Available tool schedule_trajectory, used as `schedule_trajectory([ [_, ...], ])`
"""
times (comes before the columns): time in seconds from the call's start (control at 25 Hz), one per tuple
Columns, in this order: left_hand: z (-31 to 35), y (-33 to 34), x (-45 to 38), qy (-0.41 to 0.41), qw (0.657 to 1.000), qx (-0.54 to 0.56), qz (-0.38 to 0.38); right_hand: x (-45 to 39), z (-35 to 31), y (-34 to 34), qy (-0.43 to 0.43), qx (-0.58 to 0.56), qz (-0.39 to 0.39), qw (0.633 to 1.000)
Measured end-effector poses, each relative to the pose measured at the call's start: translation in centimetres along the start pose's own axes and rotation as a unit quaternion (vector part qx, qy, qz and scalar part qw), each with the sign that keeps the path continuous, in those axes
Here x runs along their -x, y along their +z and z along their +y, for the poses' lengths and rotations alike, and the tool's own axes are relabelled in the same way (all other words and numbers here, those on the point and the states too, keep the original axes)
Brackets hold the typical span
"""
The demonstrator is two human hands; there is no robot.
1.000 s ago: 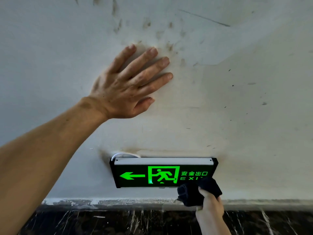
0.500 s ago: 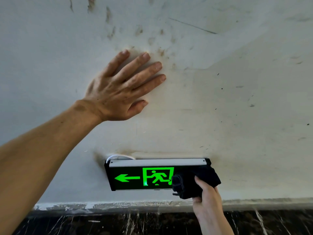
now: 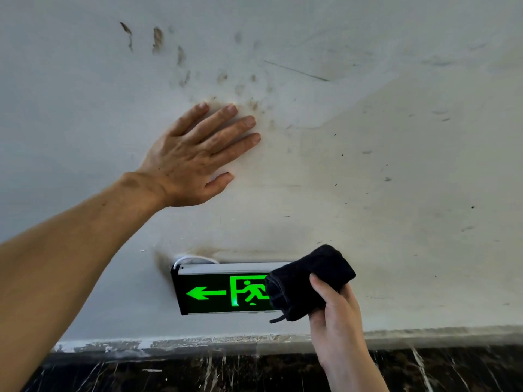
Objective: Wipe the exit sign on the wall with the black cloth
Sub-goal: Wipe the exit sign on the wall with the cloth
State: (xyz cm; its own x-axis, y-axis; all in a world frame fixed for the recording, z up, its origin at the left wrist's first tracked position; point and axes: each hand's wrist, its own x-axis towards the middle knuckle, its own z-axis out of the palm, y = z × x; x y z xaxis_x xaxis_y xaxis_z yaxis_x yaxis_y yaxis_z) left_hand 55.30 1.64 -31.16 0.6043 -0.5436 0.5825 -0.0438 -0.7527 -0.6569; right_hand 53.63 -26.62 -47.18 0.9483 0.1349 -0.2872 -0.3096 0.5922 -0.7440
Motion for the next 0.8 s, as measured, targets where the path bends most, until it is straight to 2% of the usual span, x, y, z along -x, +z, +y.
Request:
schedule_trajectory([
  [0.12,1.2,-1.8,-0.3,-0.02,0.999,0.041,-0.025,1.4,-1.6,1.1,-0.021,0.034,-0.036,0.999],
  [0.2,3.6,-3.1,-0.2,-0.073,0.992,0.105,-0.007,2.2,-2.5,1.9,-0.044,0.064,-0.062,0.995],
  [0.24,5.2,-3.7,0.1,-0.128,0.977,0.168,-0.003,2.5,-2.9,2.4,-0.057,0.08,-0.077,0.992],
  [0.28,7.1,-4.4,0.8,-0.204,0.941,0.27,-0.012,2.9,-3.1,2.8,-0.069,0.098,-0.091,0.989],
  [0.32,9.0,-5.2,1.6,-0.295,0.864,0.406,-0.033,3.2,-3.3,3.2,-0.081,0.119,-0.106,0.984],
  [0.36,10.6,-5.8,2.4,-0.377,0.741,0.554,-0.048,3.5,-3.4,3.5,-0.093,0.143,-0.12,0.978],
  [0.4,12.1,-6.1,3.5,-0.429,0.596,0.676,-0.055,3.7,-3.3,3.9,-0.104,0.168,-0.136,0.971],
  [0.44,13.2,-6.2,4.7,-0.447,0.467,0.76,-0.065,3.9,-3.2,4.3,-0.112,0.195,-0.151,0.963],
  [0.48,14.2,-6.1,6.0,-0.444,0.375,0.81,-0.078,4.1,-3.0,4.6,-0.119,0.222,-0.168,0.953],
  [0.52,15.1,-6.1,7.1,-0.44,0.323,0.833,-0.089,4.2,-2.7,5.0,-0.125,0.244,-0.182,0.944],
  [0.6,16.5,-6.0,8.7,-0.457,0.277,0.84,-0.093,4.4,-2.0,5.8,-0.144,0.301,-0.193,0.923],
  [0.72,16.7,-5.6,10.1,-0.49,0.246,0.833,-0.068,4.1,-1.1,7.1,-0.204,0.438,-0.182,0.857],
  [0.8,16.3,-5.6,10.7,-0.526,0.228,0.818,-0.043,3.4,-1.2,8.5,-0.236,0.436,-0.192,0.847],
])
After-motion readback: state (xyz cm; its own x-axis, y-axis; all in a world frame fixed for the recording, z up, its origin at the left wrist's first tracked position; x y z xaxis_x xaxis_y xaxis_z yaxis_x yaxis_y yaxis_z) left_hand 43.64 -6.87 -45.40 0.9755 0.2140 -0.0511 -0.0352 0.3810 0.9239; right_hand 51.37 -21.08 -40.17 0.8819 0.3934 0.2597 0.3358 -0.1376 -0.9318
